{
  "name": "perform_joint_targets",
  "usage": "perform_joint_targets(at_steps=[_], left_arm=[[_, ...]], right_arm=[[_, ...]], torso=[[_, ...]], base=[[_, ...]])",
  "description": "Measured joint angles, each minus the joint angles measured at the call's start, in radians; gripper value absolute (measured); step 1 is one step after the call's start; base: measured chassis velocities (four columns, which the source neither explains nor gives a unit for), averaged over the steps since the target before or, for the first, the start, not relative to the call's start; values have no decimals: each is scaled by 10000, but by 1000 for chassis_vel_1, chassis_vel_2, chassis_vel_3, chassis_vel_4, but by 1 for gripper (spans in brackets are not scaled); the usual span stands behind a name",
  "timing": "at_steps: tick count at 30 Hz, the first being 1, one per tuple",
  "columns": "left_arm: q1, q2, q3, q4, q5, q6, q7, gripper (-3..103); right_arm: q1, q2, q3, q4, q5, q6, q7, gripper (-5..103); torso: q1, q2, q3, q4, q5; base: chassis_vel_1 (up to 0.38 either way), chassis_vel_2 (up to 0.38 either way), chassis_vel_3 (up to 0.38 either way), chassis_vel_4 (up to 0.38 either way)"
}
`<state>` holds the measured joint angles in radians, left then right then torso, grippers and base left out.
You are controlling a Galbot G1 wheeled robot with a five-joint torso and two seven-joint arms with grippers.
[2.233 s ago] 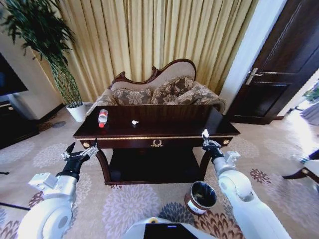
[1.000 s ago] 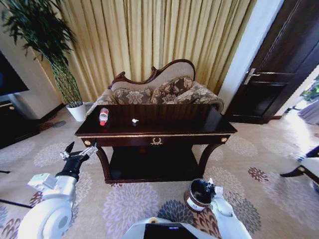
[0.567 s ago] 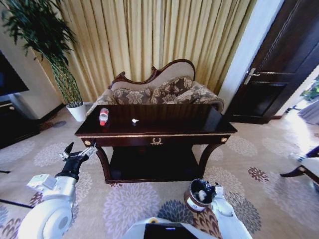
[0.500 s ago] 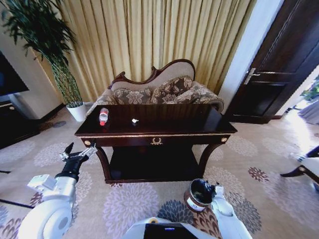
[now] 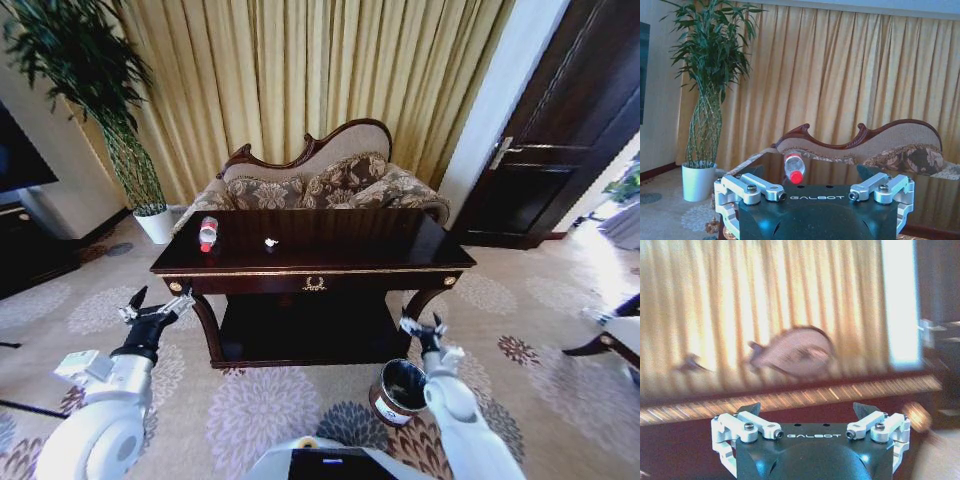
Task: Move to the front of the table and place the trash on the table into the trash bin.
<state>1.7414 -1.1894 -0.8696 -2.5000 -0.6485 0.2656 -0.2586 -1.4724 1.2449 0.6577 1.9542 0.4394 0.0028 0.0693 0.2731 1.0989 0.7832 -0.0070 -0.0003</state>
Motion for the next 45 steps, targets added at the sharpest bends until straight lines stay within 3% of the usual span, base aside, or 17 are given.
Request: perform_joint_targets(at_steps=[1,3,8,12,28,45], left_arm=[[0,0,0,0,0,0,0,100],[28,32,23,0,2,-1,49,100],[-36,103,-49,0,-71,-3,57,100],[-21,174,-221,0,-202,0,79,100],[-60,218,-298,0,-337,42,96,100],[-84,194,-239,0,-307,62,97,100]], right_arm=[[0,0,0,0,0,0,0,100],[-300,-220,59,1312,297,-805,-506,100],[-388,-363,-51,2671,668,-1707,-640,100],[-287,-380,-196,3159,672,-1991,-596,100],[-404,-430,-258,3590,321,-2172,-527,100],[-384,-347,-397,3505,162,-2046,-577,100]], torso=[[0,0,0,0,0],[0,0,0,-1,2],[0,0,0,-1,2],[0,0,0,1,2],[-1,1,-1,0,2],[6,-4,4,0,2]], base=[[0,0,0,0],[0,0,0,0],[0,0,0,0],[0,0,0,0],[-32,30,32,-35],[-163,174,178,-171]])
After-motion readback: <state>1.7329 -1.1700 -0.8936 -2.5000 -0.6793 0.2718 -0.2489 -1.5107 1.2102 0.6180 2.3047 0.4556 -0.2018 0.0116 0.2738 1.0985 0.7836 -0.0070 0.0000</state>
